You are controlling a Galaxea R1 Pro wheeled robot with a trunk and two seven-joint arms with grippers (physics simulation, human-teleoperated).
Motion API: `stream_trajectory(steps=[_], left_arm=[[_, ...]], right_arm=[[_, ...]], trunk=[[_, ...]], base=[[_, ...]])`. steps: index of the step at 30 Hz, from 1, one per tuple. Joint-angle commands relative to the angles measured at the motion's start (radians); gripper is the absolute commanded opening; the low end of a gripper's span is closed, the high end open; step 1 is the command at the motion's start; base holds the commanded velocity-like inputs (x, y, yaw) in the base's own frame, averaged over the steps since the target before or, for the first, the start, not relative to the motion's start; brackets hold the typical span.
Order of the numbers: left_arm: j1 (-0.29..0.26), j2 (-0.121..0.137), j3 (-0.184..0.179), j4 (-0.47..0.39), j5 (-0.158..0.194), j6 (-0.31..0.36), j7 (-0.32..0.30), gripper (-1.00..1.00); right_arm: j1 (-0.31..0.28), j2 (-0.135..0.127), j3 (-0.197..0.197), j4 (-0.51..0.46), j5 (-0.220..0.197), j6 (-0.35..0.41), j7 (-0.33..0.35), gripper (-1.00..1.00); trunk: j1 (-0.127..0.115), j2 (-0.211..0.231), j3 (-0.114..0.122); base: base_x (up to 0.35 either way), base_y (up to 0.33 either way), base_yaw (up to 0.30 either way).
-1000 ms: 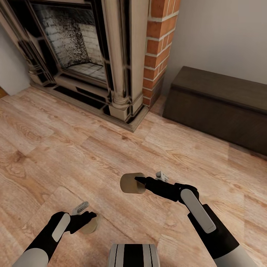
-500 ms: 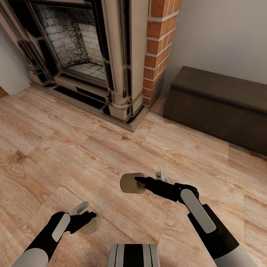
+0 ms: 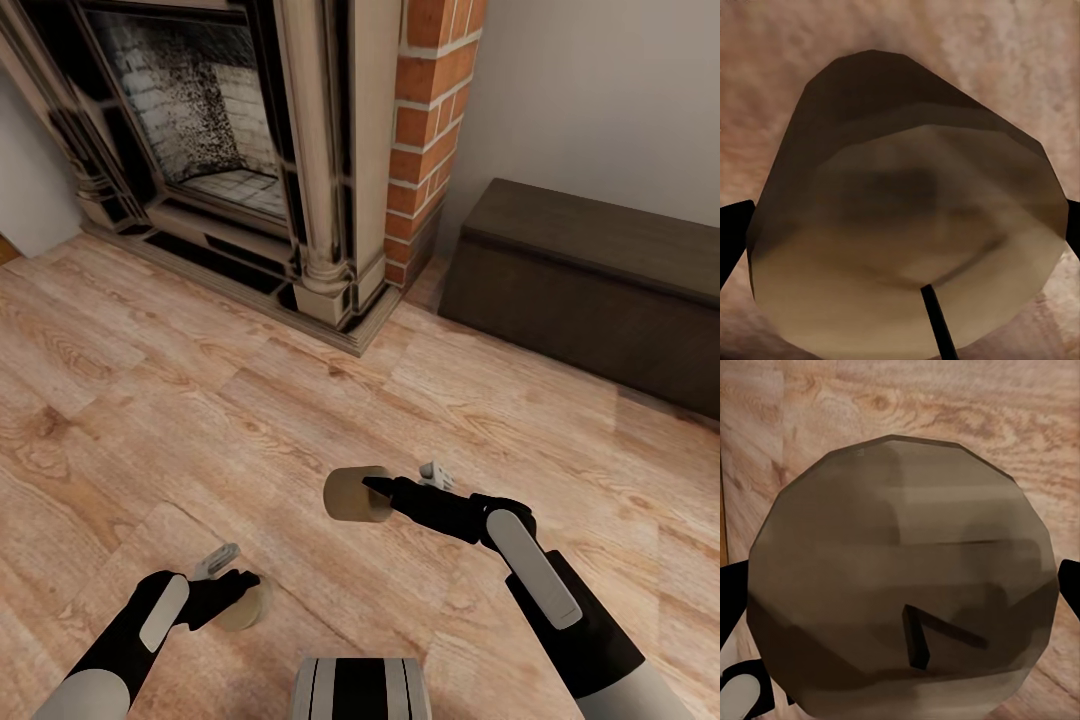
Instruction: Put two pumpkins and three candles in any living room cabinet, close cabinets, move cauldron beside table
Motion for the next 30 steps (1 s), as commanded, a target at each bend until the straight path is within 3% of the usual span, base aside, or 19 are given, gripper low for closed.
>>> stream_trajectory(steps=[1, 10, 30], left_arm=[[0.000, 0.000, 0.002, -0.001, 0.002, 0.005, 0.003, -1.00], [0.000, 0.000, 0.001, -0.001, 0.002, 0.005, 0.002, -1.00], [0.000, 0.014, 0.009, -0.001, 0.012, 0.007, -0.002, -1.00]], right_arm=[[-0.001, -0.001, 0.002, -0.002, -0.012, 0.000, -0.011, -1.00], [-0.001, -0.001, 0.001, -0.002, -0.012, 0.000, -0.011, -1.00], [-0.001, -0.002, 0.001, -0.001, -0.012, 0.000, -0.013, -1.00]], trunk=[[0.000, 0.000, -0.001], [0.000, 0.000, -0.001], [-0.009, 0.004, 0.077]], base=[[0.000, 0.000, 0.000], [0.000, 0.000, 0.000], [0.000, 0.000, 0.000]])
